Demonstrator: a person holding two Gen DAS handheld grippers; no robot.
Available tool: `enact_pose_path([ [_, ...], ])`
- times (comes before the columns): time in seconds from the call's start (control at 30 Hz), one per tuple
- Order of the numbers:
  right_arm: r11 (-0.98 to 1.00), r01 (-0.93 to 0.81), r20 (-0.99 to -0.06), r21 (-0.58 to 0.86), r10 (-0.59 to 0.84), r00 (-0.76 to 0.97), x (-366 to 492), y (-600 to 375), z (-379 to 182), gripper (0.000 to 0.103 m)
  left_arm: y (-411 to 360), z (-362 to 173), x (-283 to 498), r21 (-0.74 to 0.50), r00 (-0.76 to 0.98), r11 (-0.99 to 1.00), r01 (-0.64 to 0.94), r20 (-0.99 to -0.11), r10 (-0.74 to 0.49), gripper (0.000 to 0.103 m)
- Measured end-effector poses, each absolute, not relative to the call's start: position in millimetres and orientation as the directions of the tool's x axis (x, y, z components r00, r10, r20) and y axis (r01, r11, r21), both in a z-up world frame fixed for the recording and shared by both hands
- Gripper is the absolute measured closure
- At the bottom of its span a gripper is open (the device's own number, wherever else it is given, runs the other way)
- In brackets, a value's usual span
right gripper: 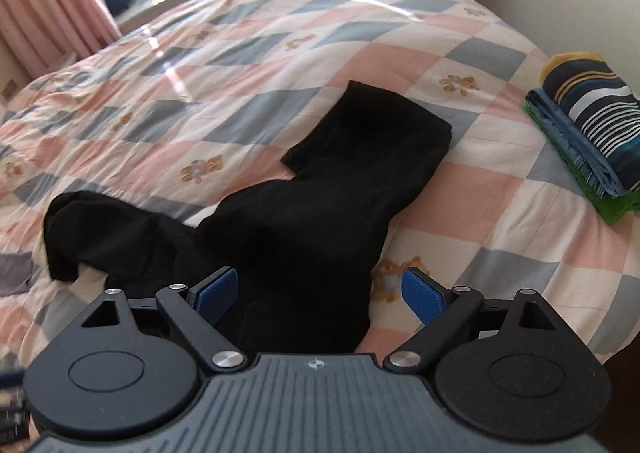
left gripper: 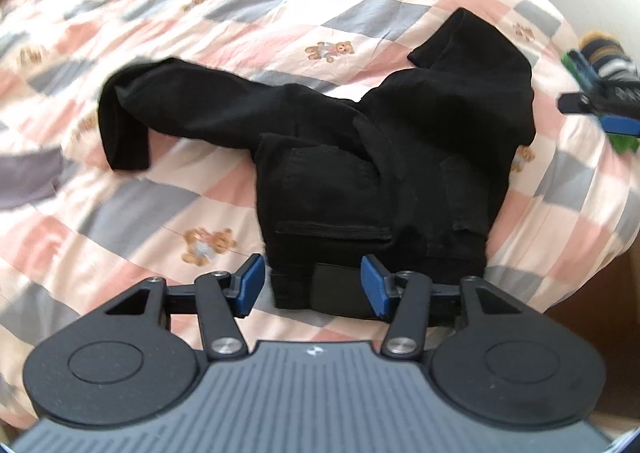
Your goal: Fold clothes
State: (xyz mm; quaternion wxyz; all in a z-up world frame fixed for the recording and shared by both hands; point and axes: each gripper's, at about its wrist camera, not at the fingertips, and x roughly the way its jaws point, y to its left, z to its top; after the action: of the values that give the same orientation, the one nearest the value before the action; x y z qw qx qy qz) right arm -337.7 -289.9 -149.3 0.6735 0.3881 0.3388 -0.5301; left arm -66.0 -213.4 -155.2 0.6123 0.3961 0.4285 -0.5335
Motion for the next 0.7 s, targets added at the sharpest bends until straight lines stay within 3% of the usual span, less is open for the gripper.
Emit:
enact_pose_path([
  [0.37, 0.162, 0.978, -0.835, 0.133, -0.512, 0.198, -298, -154, -117, 0.01, -164, -125, -62, 0.084, 0.058, -0.051, 0.995, -0.921, -0.384, 0.052],
  [0.7, 0.205, 0.977, -0.833, 0.053, -0.531, 0.157, -258, -70, -143, 0.008, -116, -138, -37, 0.092, 0.041, -0.104, 0.99, -0.91, -0.413, 0.048],
])
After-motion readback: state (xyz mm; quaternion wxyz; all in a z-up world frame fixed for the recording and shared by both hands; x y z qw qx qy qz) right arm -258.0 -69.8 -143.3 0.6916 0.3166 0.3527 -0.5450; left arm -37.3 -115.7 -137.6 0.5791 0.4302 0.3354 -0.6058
